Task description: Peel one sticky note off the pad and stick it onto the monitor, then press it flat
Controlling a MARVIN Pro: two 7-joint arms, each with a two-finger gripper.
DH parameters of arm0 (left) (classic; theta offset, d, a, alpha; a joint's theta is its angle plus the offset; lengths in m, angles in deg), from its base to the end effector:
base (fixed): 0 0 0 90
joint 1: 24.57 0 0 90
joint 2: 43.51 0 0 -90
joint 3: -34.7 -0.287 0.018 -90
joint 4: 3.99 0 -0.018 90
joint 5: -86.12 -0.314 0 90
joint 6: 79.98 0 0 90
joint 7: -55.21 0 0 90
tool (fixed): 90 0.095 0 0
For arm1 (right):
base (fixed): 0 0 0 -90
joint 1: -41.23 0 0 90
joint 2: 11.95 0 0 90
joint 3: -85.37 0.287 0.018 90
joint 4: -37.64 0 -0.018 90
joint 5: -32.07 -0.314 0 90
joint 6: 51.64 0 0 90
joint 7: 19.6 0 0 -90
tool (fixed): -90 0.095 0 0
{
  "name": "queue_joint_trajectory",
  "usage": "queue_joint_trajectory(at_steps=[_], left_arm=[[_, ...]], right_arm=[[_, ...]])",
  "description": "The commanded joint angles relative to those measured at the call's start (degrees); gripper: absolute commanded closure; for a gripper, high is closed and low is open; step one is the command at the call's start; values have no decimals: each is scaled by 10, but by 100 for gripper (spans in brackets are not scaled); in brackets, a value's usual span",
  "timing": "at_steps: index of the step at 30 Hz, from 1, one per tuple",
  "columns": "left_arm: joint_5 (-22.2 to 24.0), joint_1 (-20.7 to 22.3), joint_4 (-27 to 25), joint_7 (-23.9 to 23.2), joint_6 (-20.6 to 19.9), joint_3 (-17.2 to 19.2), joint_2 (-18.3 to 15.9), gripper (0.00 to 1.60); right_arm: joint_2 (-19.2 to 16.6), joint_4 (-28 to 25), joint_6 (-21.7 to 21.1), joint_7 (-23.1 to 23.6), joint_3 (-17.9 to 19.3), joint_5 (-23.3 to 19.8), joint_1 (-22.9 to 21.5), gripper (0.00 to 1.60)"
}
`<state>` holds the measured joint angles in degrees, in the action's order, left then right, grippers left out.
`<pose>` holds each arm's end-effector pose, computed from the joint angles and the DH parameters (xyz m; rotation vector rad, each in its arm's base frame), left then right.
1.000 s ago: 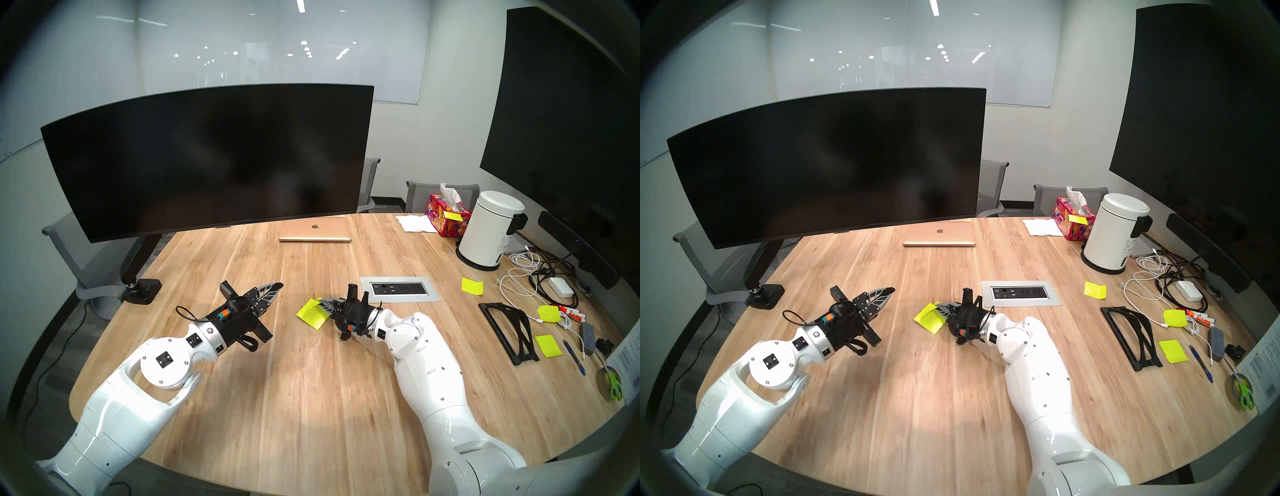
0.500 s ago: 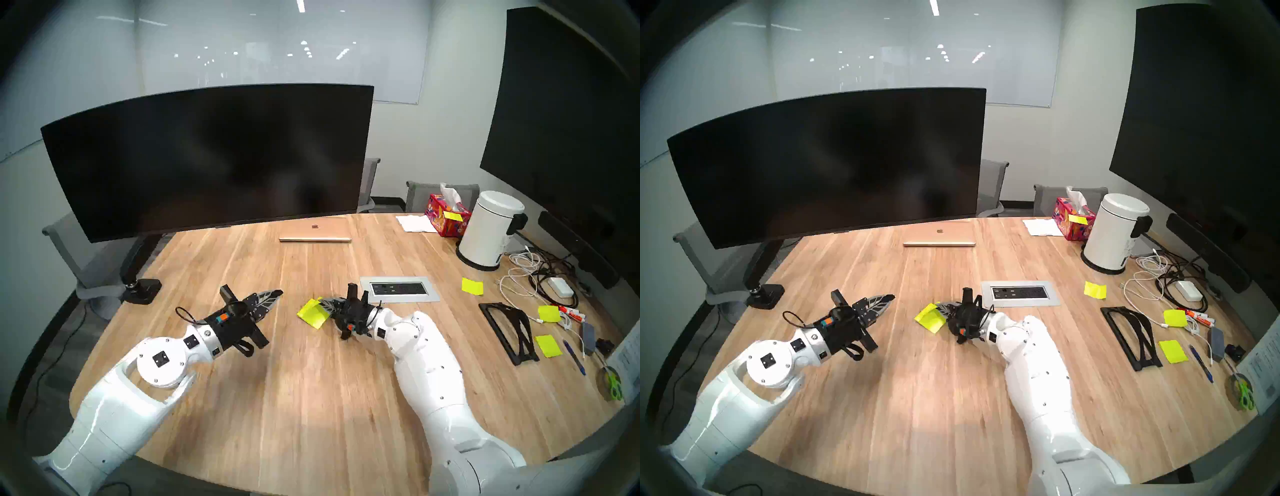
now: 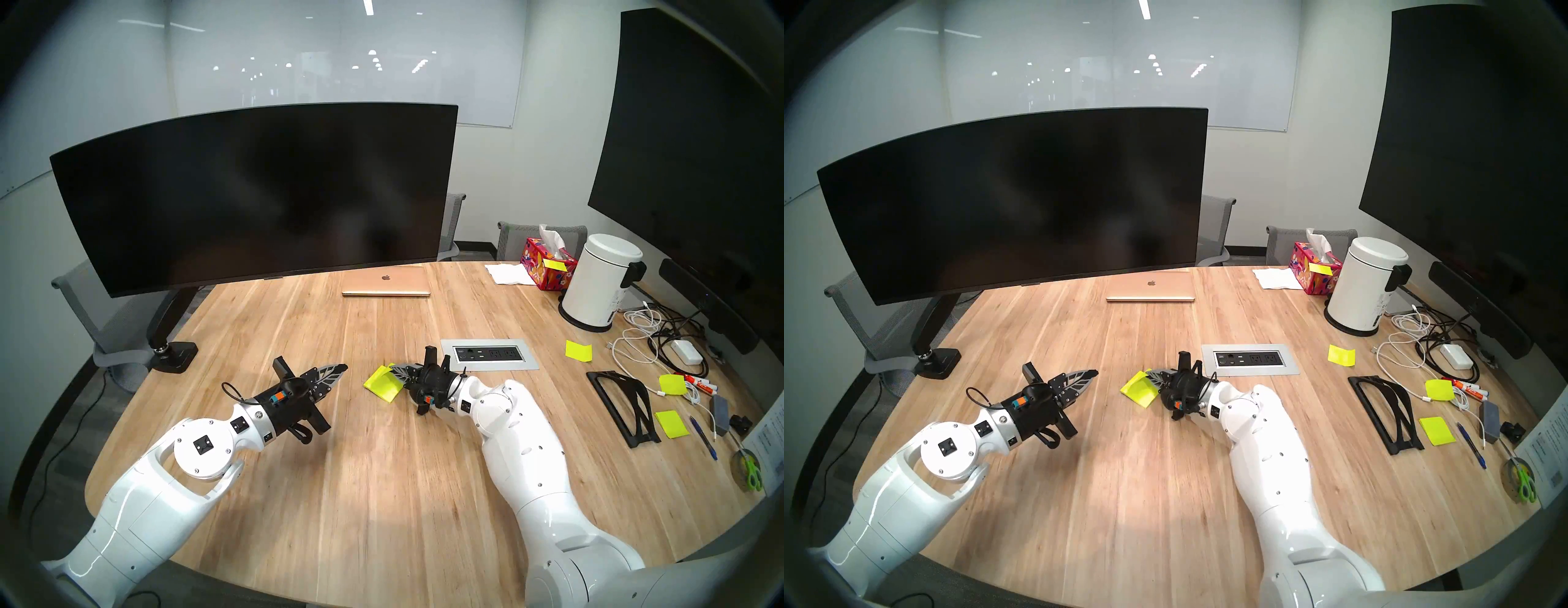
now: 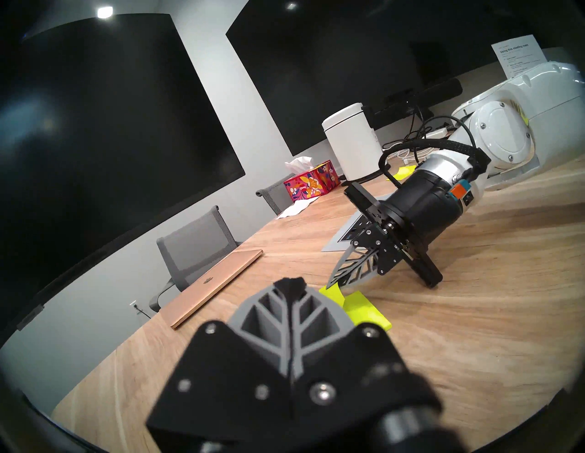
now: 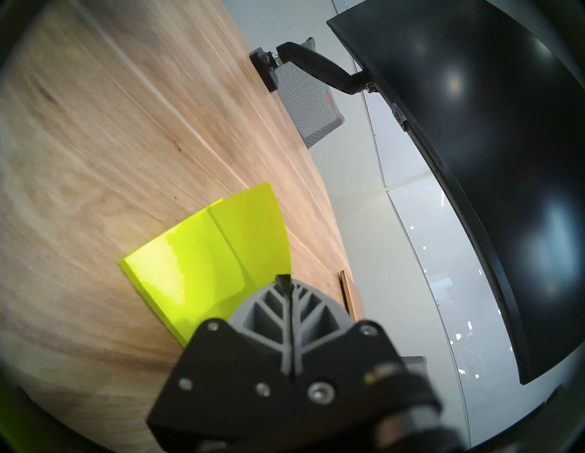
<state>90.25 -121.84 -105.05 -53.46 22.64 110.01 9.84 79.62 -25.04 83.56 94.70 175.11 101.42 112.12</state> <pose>0.3568 0.0169 -0.2919 1.8134 -1.2600 2.0277 0.4764 0.0862 -0.3495 1.1695 2.0181 1.8294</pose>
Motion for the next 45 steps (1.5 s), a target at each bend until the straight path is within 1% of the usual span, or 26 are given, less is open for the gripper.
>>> queue_joint_trajectory(at_steps=[1, 13, 23, 32, 39, 45], left_arm=[[-9, 17, 2, 11, -7, -13, 21, 160], [-18, 31, 19, 21, -13, -35, 40, 160], [-25, 34, 30, 24, -16, -48, 42, 160], [-35, 43, 45, 25, -18, -63, 50, 160], [-42, 53, 59, 29, -20, -74, 59, 160], [-45, 60, 68, 31, -21, -79, 63, 160]], right_arm=[[2, 21, -2, -3, -2, 2, 14, 160], [0, 17, -2, -4, -1, -1, 17, 160], [1, 34, -2, -12, -4, 3, 12, 160], [3, 25, -3, -9, -4, 0, 15, 160], [1, 34, -2, -14, -3, 1, 13, 160], [2, 30, -3, -12, -1, -4, 17, 160]])
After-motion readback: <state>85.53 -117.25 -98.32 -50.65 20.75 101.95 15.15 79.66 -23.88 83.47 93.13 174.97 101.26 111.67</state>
